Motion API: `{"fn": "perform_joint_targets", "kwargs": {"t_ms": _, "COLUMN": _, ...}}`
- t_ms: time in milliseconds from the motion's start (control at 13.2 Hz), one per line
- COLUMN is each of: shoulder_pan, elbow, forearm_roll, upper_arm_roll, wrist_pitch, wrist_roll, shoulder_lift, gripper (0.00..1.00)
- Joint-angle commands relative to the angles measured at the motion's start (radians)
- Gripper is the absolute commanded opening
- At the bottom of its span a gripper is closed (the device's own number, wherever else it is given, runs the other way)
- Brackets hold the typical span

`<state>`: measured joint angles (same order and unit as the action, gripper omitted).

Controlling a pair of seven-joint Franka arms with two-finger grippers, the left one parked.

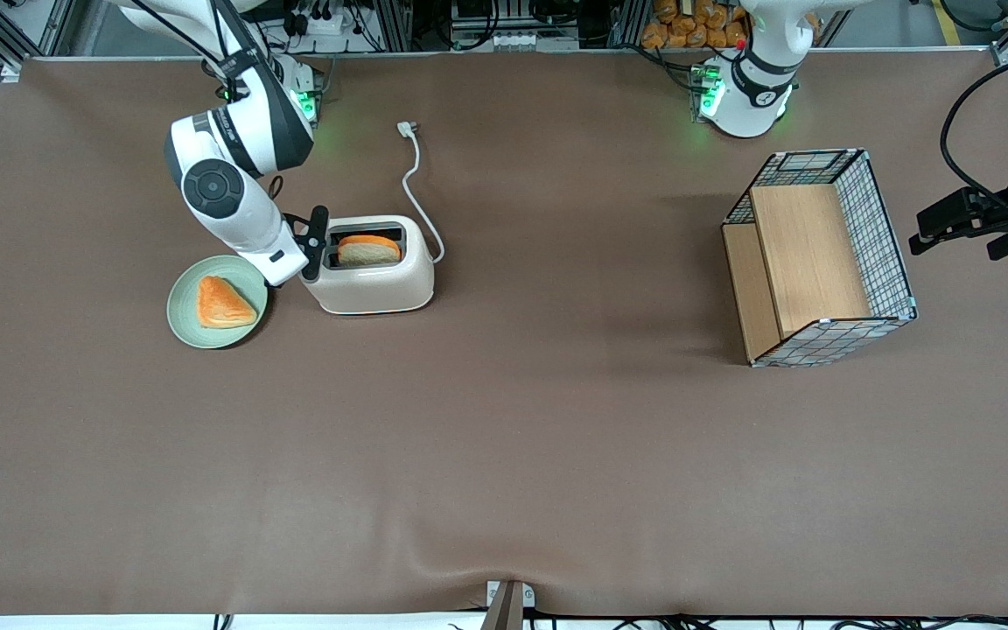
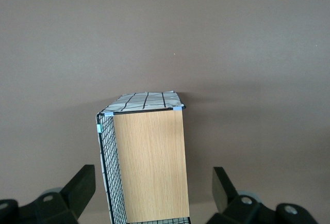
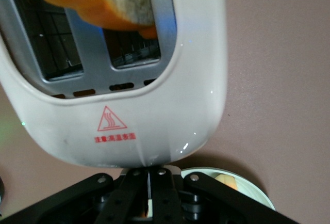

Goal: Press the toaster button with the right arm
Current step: 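Press the toaster lever down with the right gripper and hold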

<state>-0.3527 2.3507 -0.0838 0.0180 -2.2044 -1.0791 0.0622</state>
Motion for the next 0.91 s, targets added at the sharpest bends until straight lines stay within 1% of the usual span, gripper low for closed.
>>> {"fn": "perform_joint_targets", "kwargs": {"t_ms": 0, "shoulder_pan": 0.023, "elbow": 0.050, "forearm_roll": -0.011, "upper_arm_roll": 0.000, "wrist_pitch": -0.170, "wrist_roll": -0.154, "shoulder_lift": 0.025, "gripper": 0.00}}
{"fn": "perform_joint_targets", "kwargs": {"t_ms": 528, "shoulder_pan": 0.023, "elbow": 0.073, "forearm_roll": -0.011, "upper_arm_roll": 0.000, "wrist_pitch": -0.184, "wrist_roll": -0.154, "shoulder_lift": 0.028, "gripper": 0.00}}
{"fn": "perform_joint_targets", "kwargs": {"t_ms": 830, "shoulder_pan": 0.044, "elbow": 0.076, "forearm_roll": -0.011, "upper_arm_roll": 0.000, "wrist_pitch": -0.187, "wrist_roll": -0.215, "shoulder_lift": 0.028, "gripper": 0.00}}
